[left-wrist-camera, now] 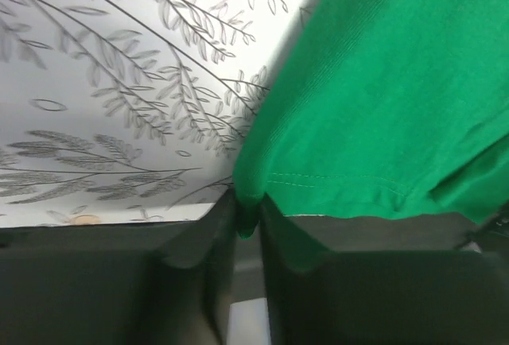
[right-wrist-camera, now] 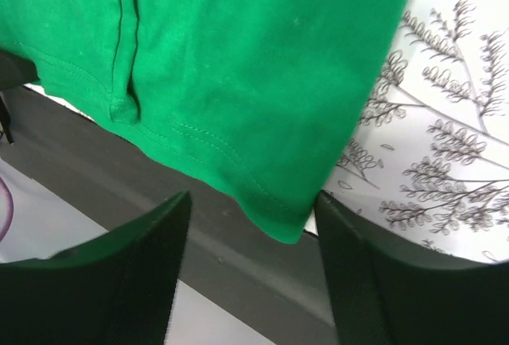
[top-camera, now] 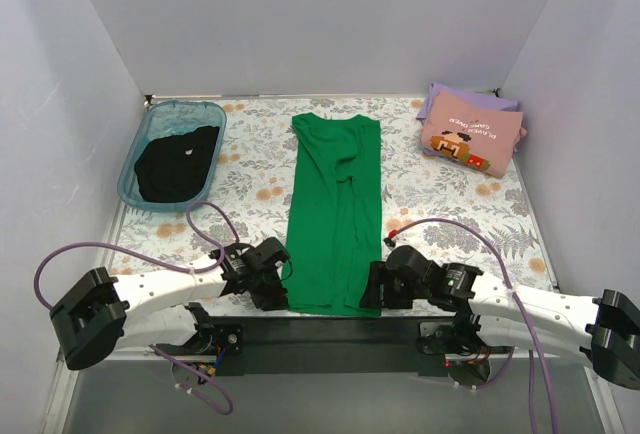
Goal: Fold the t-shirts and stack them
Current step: Fold the tshirt
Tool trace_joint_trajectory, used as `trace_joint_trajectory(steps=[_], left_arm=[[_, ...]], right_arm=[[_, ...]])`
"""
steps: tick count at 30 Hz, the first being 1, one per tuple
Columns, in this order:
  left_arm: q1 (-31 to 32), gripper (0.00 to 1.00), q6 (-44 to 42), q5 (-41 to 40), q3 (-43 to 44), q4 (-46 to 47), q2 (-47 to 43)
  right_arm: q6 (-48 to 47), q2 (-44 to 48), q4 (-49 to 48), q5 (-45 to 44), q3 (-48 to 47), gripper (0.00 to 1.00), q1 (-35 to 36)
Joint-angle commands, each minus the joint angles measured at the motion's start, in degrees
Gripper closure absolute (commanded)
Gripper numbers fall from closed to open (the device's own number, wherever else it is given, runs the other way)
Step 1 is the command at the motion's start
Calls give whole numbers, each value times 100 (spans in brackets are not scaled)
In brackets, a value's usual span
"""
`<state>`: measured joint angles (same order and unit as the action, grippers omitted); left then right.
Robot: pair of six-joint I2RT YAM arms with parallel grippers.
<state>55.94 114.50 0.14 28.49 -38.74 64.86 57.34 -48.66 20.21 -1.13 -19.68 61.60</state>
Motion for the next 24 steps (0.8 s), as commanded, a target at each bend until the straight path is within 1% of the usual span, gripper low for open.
trace_joint_trajectory(steps=[1,2,3,5,6,9,10,12,16,18,20,24], left_arm=[[4,90,336,363,-414,402,105],[4,96,336,355,-423,446,158],[-4,100,362,346,-423,429,211],[4,100,363,355,-388,420,264],[-4,100,345,381,-379,385,281],[4,100,345,451,-432,245,81],[4,100,363,460,-441,192,-16],[4,100,389,495,-528,25,-323],[4,100,310,610,-608,-72,-711],[13,100,249,575,-486,-19,-729],[13,100,196,513,-319,24,-607],[13,100,117,312,173,95,-177]], right_arm=[[392,-73,203,-151,193,32,202],[427,-82,203,-142,219,35,212],[436,-90,203,-195,228,43,212],[445,-126,229,-256,237,53,229],[445,-126,238,-291,228,65,221],[409,-91,370,-301,175,79,238],[392,-64,405,-301,158,87,282],[418,50,580,-327,96,99,378],[436,348,836,-572,78,99,432],[410,384,827,-660,0,99,431],[304,340,836,-722,-106,99,431],[67,200,836,-1239,-457,99,431]])
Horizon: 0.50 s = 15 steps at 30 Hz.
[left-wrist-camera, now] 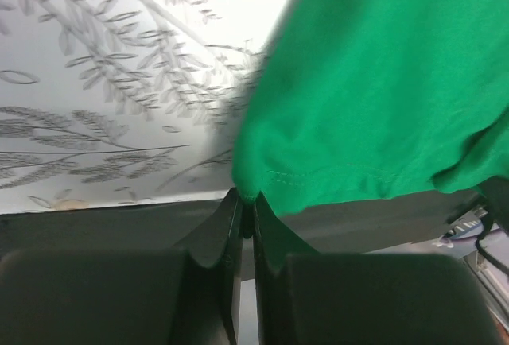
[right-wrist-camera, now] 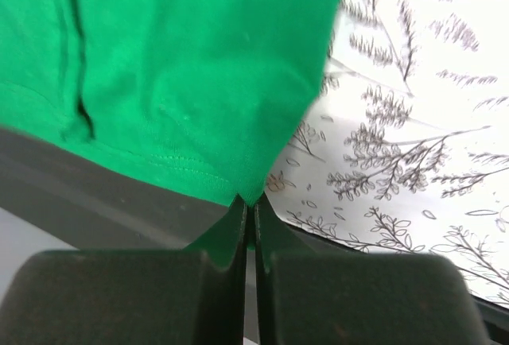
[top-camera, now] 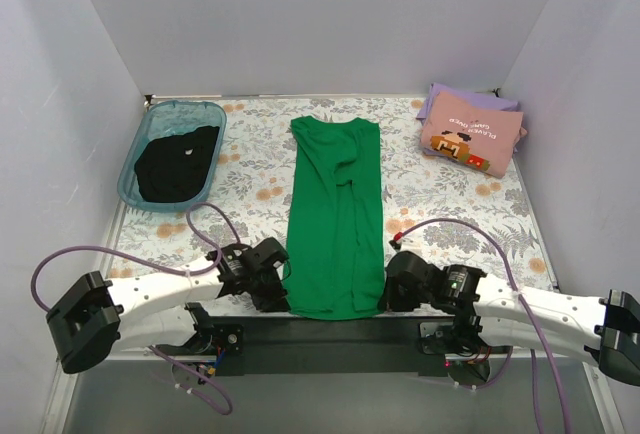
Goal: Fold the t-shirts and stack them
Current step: Fold the tshirt
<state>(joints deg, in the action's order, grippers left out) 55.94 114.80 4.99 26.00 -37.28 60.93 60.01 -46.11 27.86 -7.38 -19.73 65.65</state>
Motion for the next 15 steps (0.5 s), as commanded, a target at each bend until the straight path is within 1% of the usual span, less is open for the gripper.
trace_joint_trajectory(steps=[1,3,5,6,8,9,10,11,12,13,14,15], left_arm=[[-4,100,69,-366,702,-86,314],[-39,100,103,-621,993,-288,534],[-180,100,69,-780,1293,-254,613],[-276,100,-106,-815,1372,-210,648],[-697,100,-274,-851,1591,-105,701],[-864,100,-405,-825,1636,-9,754],[-1179,100,-624,-799,1706,97,806],[-1304,100,-756,-703,1889,237,885],[-1410,100,-880,-684,2031,299,982],[-1541,100,-1020,-701,2171,335,1209],[-1595,100,-1108,-693,2312,379,1368],[-1647,100,-1196,-684,2635,405,1491]], right_arm=[[-322,-143,79,-720,-636,99,27],[-446,-232,71,-1036,-848,99,10],[-656,-416,71,-1256,-1163,99,-25],[-735,-478,71,-1431,-1252,99,-113],[-1008,-680,71,-1599,-1567,99,-271],[-1087,-750,53,-1766,-1665,99,-481],[-1288,-864,-43,-1854,-1727,99,-587],[-1420,-934,-148,-1881,-1797,99,-710],[-1570,-1005,-262,-1812,-1928,99,-990],[-1876,-1145,-585,-1724,-1973,99,-1140],[-2035,-1224,-797,-1601,-2000,99,-1290],[-2167,-1304,-973,-1365,-2035,99,-1596]])
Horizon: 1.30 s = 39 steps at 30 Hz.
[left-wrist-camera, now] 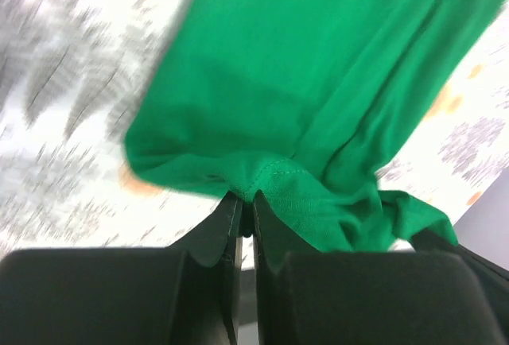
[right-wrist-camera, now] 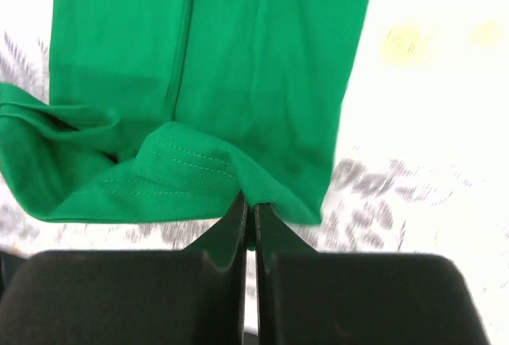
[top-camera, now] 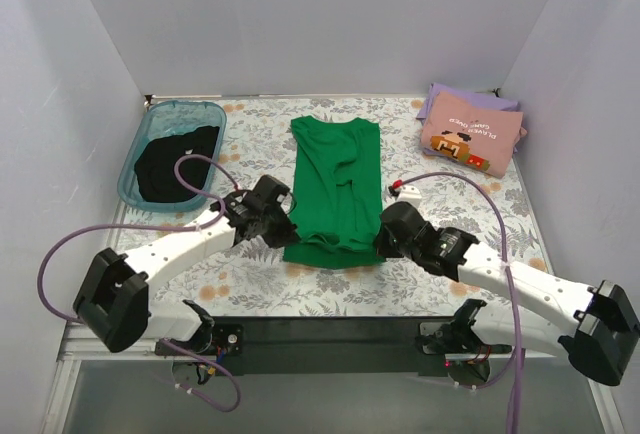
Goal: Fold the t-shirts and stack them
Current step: Fold the tshirt
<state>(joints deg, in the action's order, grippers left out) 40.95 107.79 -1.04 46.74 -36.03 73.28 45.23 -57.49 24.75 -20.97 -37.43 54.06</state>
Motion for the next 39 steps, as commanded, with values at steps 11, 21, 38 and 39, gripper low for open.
trace_joint_trajectory(steps=[11,21,38,39], left_arm=[[-1027,100,-1031,51,2277,378,2154],[-1511,100,-1506,394,3218,545,3201],[-1669,24,-1849,482,3738,589,3493],[-1669,23,-1858,482,3659,588,3257]], right_arm=[[-1763,-1632,-1491,830,-1459,99,-2004],[-2265,-3030,-1834,2253,-2356,99,-2944],[-2616,-3849,-1974,3775,-2779,22,-3482],[-2660,-3657,-1974,3906,-2709,2,-3473]])
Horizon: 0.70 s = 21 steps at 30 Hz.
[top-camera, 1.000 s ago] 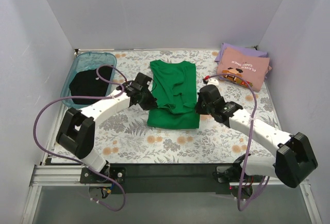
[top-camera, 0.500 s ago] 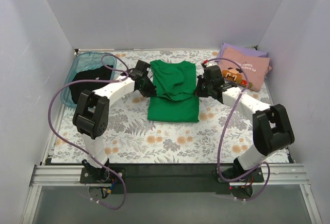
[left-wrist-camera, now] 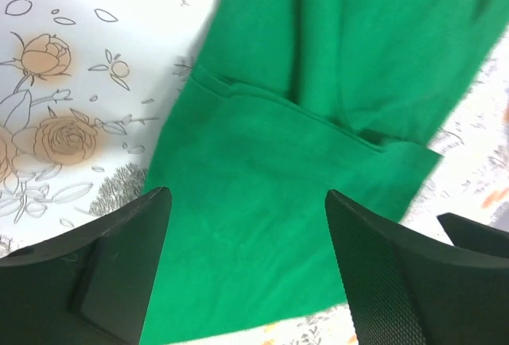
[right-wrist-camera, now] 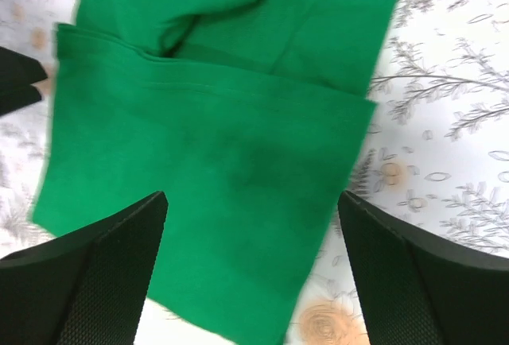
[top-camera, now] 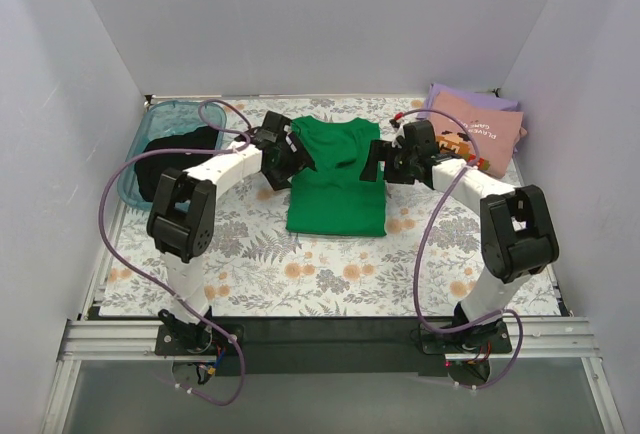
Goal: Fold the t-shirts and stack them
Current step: Fold the tshirt
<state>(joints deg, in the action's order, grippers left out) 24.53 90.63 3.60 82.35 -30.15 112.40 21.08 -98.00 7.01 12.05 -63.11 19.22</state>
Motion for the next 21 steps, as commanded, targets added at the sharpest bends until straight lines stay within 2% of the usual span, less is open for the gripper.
trace_joint_trajectory(steps=[1,3,4,7,12,17,21], left_arm=[[-28,22,-125,18,10,9,-771],[-28,15,-125,-34,-402,9,-1061],[-28,14,-98,-52,-578,27,-1393],[-19,6,-11,-8,-1622,185,-2131],[43,5,192,211,-3239,457,-3109],[60,4,236,387,-3831,782,-3576],[60,4,227,589,-3902,1028,-3279]], right_arm=[[-254,508,-208,657,-62,2,11],[-288,746,-200,728,263,2,90],[-297,1017,-200,728,430,2,125],[-122,1720,-208,457,1255,2,310],[544,3151,-506,175,2888,2,416],[1064,3998,-928,-107,3682,2,398],[1074,3824,-1034,-19,3780,3,372]])
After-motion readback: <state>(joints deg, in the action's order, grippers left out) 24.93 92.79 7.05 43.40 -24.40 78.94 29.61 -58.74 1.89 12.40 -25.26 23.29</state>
